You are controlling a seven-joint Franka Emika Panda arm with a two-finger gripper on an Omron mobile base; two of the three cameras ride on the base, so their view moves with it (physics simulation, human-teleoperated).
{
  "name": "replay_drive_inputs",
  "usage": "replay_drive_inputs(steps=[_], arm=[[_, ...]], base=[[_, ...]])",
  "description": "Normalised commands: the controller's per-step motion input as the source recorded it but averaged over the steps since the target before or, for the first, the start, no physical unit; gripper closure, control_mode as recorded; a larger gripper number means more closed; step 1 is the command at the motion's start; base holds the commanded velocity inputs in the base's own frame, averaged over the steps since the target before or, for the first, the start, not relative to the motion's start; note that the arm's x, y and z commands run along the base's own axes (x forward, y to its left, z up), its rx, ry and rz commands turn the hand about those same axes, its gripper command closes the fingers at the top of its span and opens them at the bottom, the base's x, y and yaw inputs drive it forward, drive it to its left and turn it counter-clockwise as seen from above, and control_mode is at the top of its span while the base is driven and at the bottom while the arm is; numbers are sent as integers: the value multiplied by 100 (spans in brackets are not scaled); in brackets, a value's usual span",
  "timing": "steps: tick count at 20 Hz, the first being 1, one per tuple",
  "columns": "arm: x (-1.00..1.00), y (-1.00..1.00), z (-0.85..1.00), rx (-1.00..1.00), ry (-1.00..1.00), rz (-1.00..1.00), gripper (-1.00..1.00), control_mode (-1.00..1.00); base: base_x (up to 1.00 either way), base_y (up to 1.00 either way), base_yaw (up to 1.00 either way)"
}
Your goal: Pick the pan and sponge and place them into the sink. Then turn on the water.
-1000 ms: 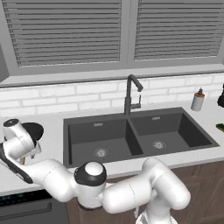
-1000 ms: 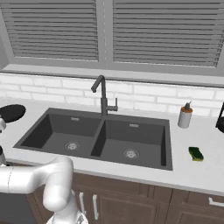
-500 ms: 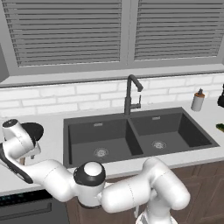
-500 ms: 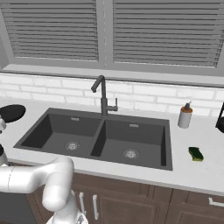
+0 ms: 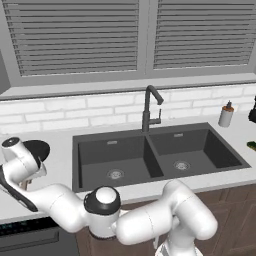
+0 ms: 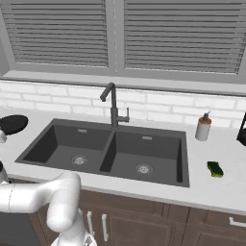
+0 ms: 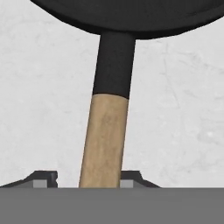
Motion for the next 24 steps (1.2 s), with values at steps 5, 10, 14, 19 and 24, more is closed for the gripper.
replay_drive_inputs(steps=[5,10,14,19,24], arm=[[0,-28,-34,1,-12,-1,100,-100],[-2,-60,4,7,-18,-12,100,-100],[-39,-90,33,12,-27,-17,100,-100],[-51,-66,62,9,-36,-18,100,-100],[-46,-44,73,2,-29,-20,100,-100]], base=[[0,0,0],[0,0,0],[0,0,0],[0,0,0],[0,0,0]])
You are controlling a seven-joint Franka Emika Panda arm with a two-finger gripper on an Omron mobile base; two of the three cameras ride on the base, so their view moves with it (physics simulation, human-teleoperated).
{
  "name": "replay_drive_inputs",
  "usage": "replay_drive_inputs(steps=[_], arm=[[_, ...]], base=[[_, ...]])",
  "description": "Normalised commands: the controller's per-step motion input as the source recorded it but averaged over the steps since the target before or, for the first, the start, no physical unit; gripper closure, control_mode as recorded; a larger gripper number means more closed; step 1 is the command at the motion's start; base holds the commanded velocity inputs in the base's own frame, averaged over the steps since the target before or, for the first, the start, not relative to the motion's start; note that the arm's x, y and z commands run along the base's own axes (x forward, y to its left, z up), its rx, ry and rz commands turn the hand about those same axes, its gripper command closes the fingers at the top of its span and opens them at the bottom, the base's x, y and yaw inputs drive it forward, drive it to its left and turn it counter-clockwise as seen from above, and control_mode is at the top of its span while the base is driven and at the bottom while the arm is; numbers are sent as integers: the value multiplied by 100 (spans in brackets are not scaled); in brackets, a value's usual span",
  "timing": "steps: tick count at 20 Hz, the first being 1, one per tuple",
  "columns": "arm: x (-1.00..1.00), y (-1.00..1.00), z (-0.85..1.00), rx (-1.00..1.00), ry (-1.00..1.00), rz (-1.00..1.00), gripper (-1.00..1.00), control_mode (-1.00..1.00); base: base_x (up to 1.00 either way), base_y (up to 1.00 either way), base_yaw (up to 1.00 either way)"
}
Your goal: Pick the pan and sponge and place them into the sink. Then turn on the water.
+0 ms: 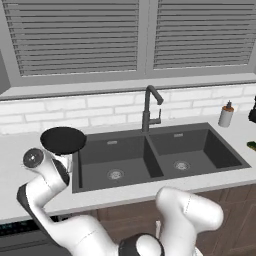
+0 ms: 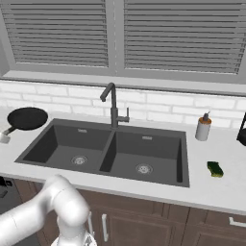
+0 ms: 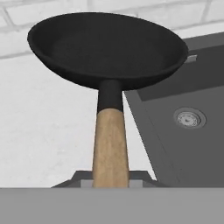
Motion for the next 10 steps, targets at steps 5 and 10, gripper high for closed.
replay_drive_inputs(steps=[5,10], arm=[[-35,-61,66,5,-8,-22,100,-100],[-18,-83,47,0,5,-31,100,-100]], base=[[0,0,0],[0,0,0]])
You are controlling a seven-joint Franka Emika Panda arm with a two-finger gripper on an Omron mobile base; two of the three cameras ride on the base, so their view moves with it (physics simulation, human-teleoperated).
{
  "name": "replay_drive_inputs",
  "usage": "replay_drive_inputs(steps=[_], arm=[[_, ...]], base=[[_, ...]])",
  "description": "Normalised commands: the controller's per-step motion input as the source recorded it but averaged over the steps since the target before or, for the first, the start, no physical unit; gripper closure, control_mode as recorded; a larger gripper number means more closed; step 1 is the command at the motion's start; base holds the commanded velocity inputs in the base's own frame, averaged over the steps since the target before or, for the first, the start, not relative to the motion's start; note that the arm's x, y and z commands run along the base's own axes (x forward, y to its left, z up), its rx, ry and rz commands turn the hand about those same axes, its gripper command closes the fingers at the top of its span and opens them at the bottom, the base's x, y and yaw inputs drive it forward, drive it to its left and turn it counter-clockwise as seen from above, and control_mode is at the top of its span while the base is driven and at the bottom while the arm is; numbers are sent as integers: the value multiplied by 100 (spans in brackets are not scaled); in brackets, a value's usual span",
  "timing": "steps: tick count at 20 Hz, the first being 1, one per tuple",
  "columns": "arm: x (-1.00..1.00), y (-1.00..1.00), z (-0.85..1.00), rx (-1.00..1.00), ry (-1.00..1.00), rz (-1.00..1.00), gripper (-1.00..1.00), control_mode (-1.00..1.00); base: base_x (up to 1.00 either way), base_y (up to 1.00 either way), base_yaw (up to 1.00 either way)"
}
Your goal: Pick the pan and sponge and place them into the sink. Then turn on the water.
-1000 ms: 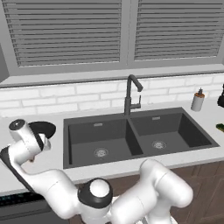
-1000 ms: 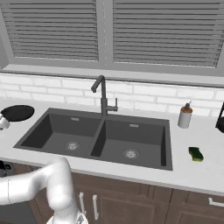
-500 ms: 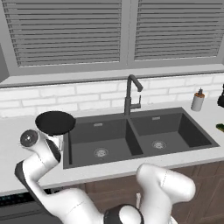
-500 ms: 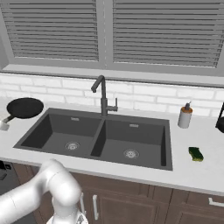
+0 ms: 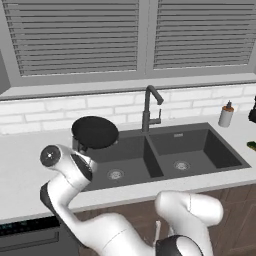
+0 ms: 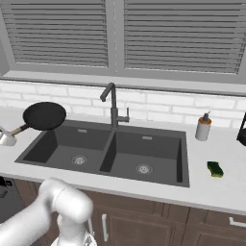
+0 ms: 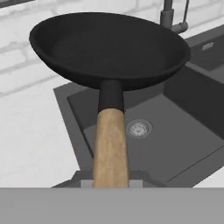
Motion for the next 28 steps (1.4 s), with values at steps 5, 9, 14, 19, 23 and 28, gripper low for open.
replay_drive_inputs(steps=[5,9,14,19,23,28], arm=[[0,-95,30,0,33,-32,100,-100],[7,-93,12,0,38,-29,100,-100],[34,-77,0,-13,30,-24,100,-100],[48,-32,-27,-8,9,-1,100,-100],[53,35,-43,0,-3,17,100,-100],[7,20,-49,0,-5,13,100,-100]], base=[[0,0,0],[0,0,0],[0,0,0],[0,0,0],[0,0,0],[0,0,0]])
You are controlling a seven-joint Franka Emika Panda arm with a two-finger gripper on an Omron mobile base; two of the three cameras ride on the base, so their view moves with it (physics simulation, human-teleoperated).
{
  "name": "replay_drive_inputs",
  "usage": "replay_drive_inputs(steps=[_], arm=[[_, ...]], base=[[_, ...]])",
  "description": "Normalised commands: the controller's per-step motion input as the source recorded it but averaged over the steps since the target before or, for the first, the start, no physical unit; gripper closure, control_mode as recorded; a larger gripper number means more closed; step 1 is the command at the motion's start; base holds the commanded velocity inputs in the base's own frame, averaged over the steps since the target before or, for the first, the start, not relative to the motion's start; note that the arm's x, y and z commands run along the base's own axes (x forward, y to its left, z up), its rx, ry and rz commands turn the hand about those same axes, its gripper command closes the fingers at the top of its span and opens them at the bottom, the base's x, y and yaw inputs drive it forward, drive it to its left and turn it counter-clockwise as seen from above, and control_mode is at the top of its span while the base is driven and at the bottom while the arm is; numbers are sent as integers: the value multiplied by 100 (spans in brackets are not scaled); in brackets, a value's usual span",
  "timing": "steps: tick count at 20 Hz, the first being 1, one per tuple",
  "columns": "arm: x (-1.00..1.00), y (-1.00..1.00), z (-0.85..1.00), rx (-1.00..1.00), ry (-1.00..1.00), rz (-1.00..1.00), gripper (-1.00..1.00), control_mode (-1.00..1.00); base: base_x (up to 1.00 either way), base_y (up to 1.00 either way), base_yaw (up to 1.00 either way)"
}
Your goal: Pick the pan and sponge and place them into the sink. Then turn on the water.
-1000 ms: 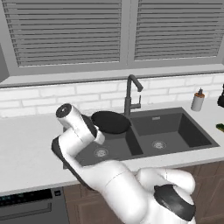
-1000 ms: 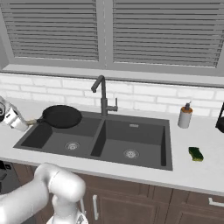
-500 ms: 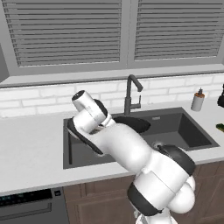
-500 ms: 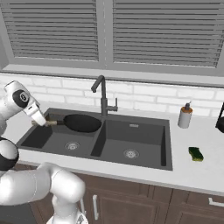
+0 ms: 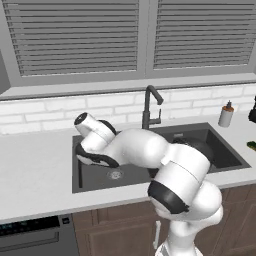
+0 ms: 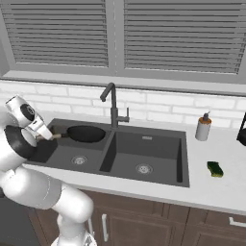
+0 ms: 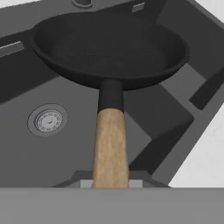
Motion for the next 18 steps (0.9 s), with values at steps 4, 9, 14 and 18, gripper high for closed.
replay_drive_inputs(steps=[4,9,14,18], arm=[[0,-3,-66,4,0,2,100,-100],[5,-7,-50,9,-1,0,100,-100],[28,-7,-55,11,0,0,100,-100],[38,0,-52,13,0,0,100,-100]], base=[[0,0,0],[0,0,0],[0,0,0],[0,0,0]])
